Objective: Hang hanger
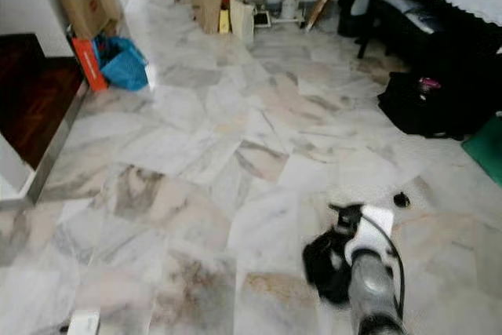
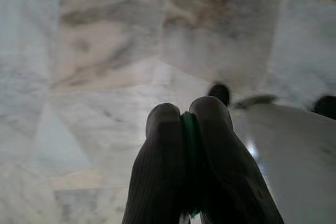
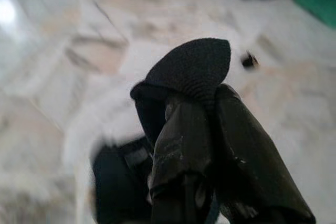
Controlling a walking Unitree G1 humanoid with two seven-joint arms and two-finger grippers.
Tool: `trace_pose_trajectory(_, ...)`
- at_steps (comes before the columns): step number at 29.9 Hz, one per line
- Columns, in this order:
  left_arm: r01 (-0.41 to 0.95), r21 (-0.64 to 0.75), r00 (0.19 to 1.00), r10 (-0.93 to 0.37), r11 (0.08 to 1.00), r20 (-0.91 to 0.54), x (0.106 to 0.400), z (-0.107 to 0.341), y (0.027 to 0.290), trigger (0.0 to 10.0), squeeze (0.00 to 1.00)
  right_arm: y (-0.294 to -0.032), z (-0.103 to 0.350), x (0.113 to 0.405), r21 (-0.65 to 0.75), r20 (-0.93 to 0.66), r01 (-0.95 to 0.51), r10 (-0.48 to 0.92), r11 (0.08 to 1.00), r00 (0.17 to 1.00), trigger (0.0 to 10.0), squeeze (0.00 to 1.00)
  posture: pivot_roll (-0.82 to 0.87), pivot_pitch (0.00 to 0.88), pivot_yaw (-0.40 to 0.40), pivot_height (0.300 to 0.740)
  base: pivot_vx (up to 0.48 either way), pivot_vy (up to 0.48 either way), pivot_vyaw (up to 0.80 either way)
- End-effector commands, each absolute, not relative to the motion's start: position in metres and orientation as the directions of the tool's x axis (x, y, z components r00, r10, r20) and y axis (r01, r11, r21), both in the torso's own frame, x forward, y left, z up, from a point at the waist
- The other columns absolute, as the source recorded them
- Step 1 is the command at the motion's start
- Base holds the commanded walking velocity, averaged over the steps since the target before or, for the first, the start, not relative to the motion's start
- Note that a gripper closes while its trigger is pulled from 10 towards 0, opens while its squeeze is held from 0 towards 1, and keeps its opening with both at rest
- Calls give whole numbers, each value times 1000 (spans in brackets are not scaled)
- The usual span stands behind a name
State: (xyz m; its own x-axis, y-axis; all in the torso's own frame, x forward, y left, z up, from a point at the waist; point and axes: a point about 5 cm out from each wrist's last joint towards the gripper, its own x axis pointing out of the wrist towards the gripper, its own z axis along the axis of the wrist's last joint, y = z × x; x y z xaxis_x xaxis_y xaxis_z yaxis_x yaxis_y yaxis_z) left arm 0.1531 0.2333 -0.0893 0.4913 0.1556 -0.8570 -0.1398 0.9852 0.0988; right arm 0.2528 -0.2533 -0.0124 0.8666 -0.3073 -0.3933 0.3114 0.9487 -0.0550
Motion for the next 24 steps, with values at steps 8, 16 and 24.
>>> trace_pose_trajectory(8, -127, 119, 456, 164, 985, -875, 142, -93, 237, 10000, 0, -248, -46, 216, -92, -578, 288, -287, 953, 764, 10000, 0, 94, 0, -18, 740, 0, 0, 0)
trace_pose_trajectory(16, -118, 117, 457, 159, 986, -875, 143, -93, 237, 10000, 0, -244, -72, 177, -168, -715, 277, -310, 946, 626, 10000, 0, 97, 0, -9, 740, 0, 0, 0)
trace_pose_trajectory(24, -111, 118, 455, 156, 987, -877, 143, -92, 237, 10000, 0, -235, -85, 159, -169, -800, 204, -255, 964, 544, 10000, 0, 89, 0, -3, 740, 0, 0, 0)
